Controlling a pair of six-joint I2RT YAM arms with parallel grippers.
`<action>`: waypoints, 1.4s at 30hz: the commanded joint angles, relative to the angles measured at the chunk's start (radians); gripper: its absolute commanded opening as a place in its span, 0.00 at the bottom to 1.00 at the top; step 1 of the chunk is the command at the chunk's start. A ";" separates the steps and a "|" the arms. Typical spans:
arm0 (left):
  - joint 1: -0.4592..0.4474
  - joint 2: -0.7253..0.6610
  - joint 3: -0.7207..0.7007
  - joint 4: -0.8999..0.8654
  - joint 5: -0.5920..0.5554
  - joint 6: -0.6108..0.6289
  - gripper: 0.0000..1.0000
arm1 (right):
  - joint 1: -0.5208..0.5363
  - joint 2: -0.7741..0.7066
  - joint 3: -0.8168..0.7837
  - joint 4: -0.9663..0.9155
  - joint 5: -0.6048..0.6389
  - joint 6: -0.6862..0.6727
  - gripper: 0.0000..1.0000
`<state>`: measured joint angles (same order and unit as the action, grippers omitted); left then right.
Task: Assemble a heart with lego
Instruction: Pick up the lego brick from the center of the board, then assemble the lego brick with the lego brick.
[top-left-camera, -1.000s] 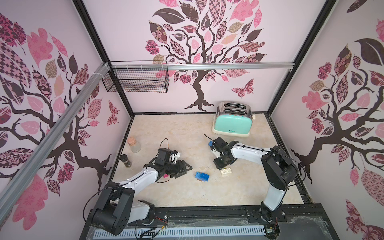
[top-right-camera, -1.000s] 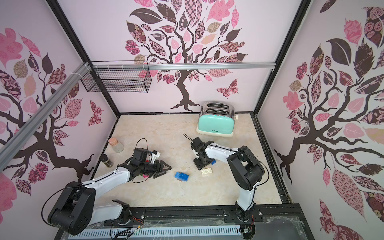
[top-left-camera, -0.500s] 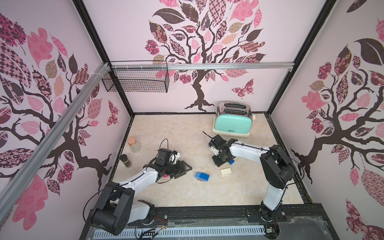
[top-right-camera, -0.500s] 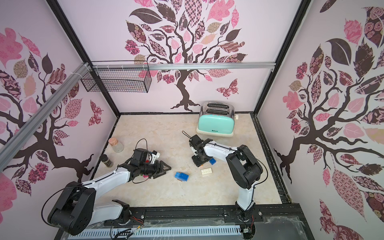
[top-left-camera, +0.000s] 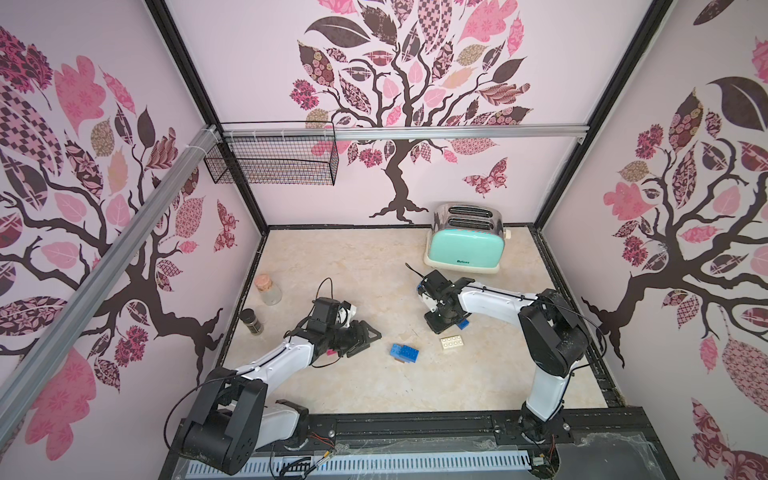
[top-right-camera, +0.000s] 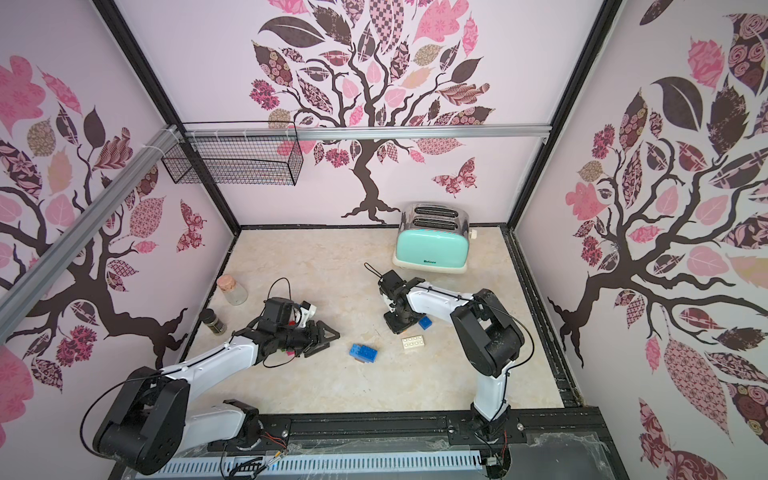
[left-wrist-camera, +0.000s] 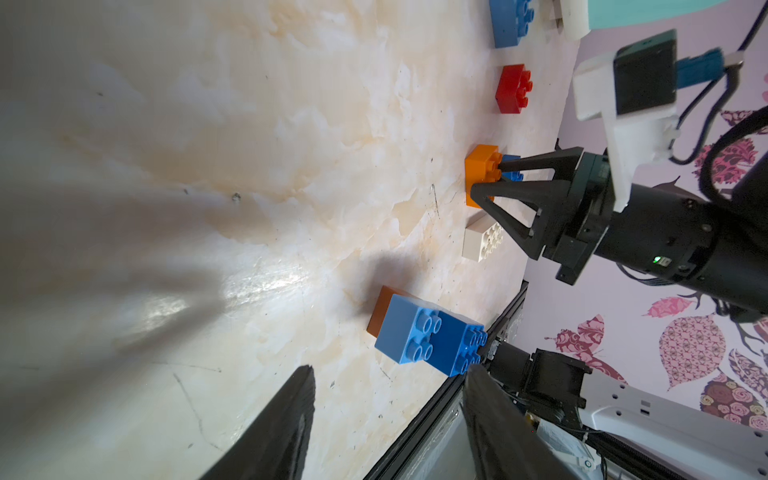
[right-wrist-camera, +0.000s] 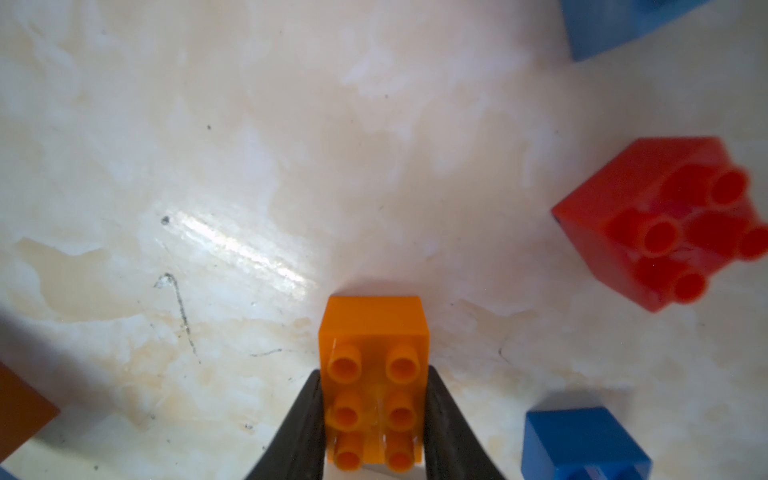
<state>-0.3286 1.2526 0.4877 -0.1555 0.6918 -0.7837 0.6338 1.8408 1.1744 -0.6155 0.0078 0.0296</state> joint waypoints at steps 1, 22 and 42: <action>0.028 -0.037 -0.014 -0.009 -0.011 -0.005 0.60 | 0.001 -0.041 0.042 -0.046 -0.015 -0.001 0.30; 0.180 -0.206 -0.073 -0.096 -0.058 -0.074 0.59 | 0.347 0.053 0.362 -0.172 -0.022 -0.043 0.26; 0.180 -0.200 -0.089 -0.074 -0.049 -0.079 0.59 | 0.380 0.011 0.229 -0.128 -0.024 -0.043 0.26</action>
<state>-0.1547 1.0504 0.4137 -0.2470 0.6365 -0.8646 1.0069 1.8763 1.3975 -0.7372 -0.0151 -0.0074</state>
